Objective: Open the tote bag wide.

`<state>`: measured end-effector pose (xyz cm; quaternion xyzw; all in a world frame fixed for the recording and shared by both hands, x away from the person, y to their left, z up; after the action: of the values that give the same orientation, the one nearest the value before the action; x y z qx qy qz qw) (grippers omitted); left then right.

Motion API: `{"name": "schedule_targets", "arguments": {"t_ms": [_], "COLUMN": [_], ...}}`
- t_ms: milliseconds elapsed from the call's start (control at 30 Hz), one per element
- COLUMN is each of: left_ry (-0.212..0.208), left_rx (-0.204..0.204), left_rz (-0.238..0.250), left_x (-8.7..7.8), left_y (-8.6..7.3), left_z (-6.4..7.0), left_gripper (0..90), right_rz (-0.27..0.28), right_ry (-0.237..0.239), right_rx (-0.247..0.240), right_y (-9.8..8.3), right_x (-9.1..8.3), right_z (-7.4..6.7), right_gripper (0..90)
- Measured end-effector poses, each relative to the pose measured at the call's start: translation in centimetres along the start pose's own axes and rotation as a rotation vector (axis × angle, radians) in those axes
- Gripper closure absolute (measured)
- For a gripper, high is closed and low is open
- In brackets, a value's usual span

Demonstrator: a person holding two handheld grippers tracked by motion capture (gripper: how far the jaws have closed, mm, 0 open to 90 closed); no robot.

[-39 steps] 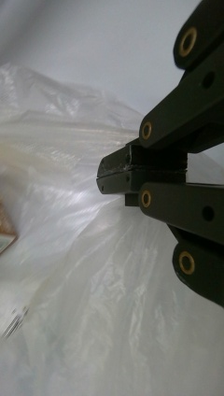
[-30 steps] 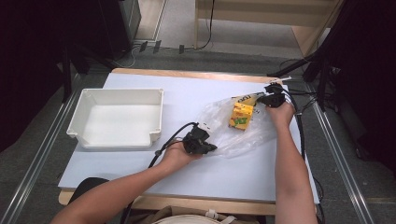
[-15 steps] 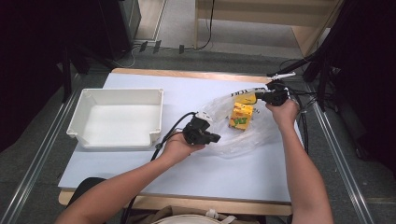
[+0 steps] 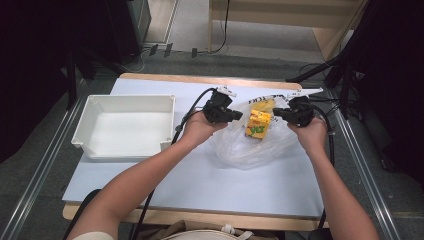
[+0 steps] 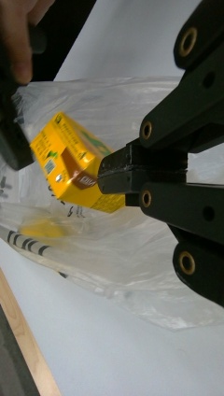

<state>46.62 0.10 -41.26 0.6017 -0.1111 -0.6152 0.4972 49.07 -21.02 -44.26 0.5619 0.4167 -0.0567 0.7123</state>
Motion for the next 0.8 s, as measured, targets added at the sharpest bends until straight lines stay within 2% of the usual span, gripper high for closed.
{"name": "schedule_targets", "arguments": {"t_ms": [67, 167, 300, 433, 600, 667, 800], "left_ry": [0.005, -0.018, -0.004, 0.013, 0.058, 0.076, 0.124], "left_rx": [0.002, -0.023, -0.053, -0.063, -0.075, -0.080, -0.098], "left_rz": [-0.011, -0.019, -0.066, -0.113, -0.147, -0.156, -0.165], "left_x": [0.7, 1.7, 3.4, 5.2, 7.0, 7.5, 8.1], "left_y": [0.6, 0.8, -0.5, -1.7, -2.8, -3.1, -3.6], "left_z": [-0.4, -0.8, -2.1, -3.1, -4.7, -5.3, -6.8], "left_gripper": [90.0, 90.0, 90.0, 90.0, 90.0, 90.0, 90.0], "right_rz": [0.003, -0.005, -0.021, -0.056, -0.085, -0.091, -0.109], "right_ry": [0.010, 0.016, 0.019, 0.017, 0.008, 0.011, 0.009], "right_rx": [-0.001, -0.008, -0.007, 0.003, -0.007, 0.009, 0.010], "right_y": [-0.3, -1.2, -3.0, -5.0, -7.1, -7.8, -9.2], "right_x": [-0.2, -0.2, 0.1, 0.5, 0.9, 0.9, 0.9], "right_z": [-0.4, -0.7, -0.9, -1.0, -1.4, -1.4, -1.4], "right_gripper": [90.0, 90.0, 90.0, 90.0, 90.0, 90.0, 90.0]}}
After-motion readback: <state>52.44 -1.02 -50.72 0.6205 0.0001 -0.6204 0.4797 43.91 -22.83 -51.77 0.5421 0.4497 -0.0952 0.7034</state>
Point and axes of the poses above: each handheld gripper's, and its own axes: x roughly forward along the jaws, y roughly out of its top, z roughly to its right, the point moved 6 cm from there along x, roughly forward along the jaws, and after that the axes turned 7 degrees about -y, right-handed, at the moved point
